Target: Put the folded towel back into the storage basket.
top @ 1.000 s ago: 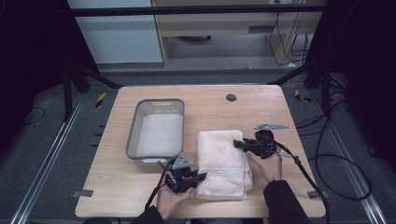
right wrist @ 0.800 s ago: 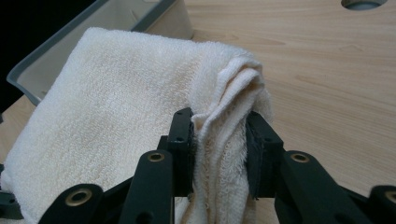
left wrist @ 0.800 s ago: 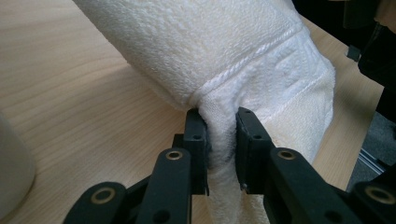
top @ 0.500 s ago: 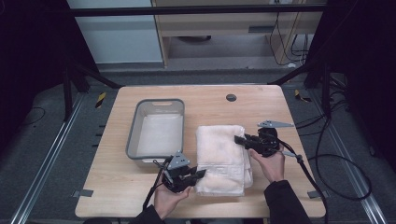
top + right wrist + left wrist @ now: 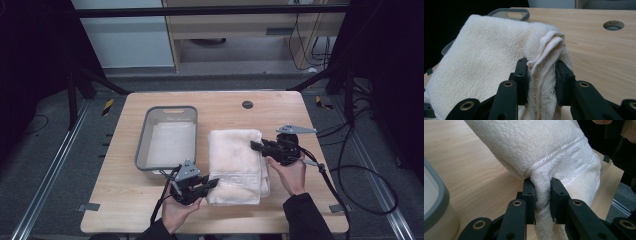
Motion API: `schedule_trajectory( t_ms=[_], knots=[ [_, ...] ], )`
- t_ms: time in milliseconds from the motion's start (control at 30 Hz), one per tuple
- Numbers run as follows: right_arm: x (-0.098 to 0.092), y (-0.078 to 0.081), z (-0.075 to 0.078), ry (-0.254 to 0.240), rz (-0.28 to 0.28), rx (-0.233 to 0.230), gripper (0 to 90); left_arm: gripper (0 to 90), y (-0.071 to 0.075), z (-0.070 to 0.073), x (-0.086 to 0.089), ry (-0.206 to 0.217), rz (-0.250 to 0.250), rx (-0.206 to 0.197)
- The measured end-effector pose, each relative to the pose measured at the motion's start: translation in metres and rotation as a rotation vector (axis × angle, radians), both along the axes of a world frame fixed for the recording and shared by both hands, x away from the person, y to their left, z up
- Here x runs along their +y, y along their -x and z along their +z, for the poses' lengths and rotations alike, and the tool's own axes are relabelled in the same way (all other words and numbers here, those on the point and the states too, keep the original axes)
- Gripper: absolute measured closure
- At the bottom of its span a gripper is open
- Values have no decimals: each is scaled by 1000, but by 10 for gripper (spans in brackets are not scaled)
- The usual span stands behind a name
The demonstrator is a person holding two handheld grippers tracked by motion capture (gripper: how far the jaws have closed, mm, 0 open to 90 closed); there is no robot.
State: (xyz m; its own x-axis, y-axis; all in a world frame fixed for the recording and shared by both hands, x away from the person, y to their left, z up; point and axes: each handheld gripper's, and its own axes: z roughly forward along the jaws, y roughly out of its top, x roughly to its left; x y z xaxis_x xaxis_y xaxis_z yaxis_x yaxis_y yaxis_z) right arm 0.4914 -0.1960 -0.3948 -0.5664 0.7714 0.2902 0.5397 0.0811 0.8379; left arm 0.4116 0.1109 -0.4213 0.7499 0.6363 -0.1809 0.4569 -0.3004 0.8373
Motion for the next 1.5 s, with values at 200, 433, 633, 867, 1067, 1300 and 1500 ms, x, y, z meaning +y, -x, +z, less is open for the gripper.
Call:
schedule_trajectory(
  t_ms=[200, 433, 633, 867, 1067, 1300, 1500],
  knots=[
    [4, -1, 12, -7, -4, -26, 682, 762, 0, 9, 3, 10, 12, -26],
    [9, -4, 25, -5, -13, -56, 683, 762, -2, 22, 6, 21, 17, -60],
    [9, -5, 35, -19, -25, -75, 684, 762, -5, 31, 7, 35, 21, -81],
    [8, -6, 45, -28, -35, -102, 684, 763, -7, 42, 7, 53, 27, -108],
    [8, -6, 52, -40, -41, -122, 684, 763, -8, 49, 9, 64, 34, -126],
    [10, -8, 59, -45, -49, -142, 684, 764, -11, 56, 11, 71, 43, -145],
    [15, -9, 68, -48, -52, -165, 684, 764, -13, 64, 16, 80, 55, -161]
  ],
)
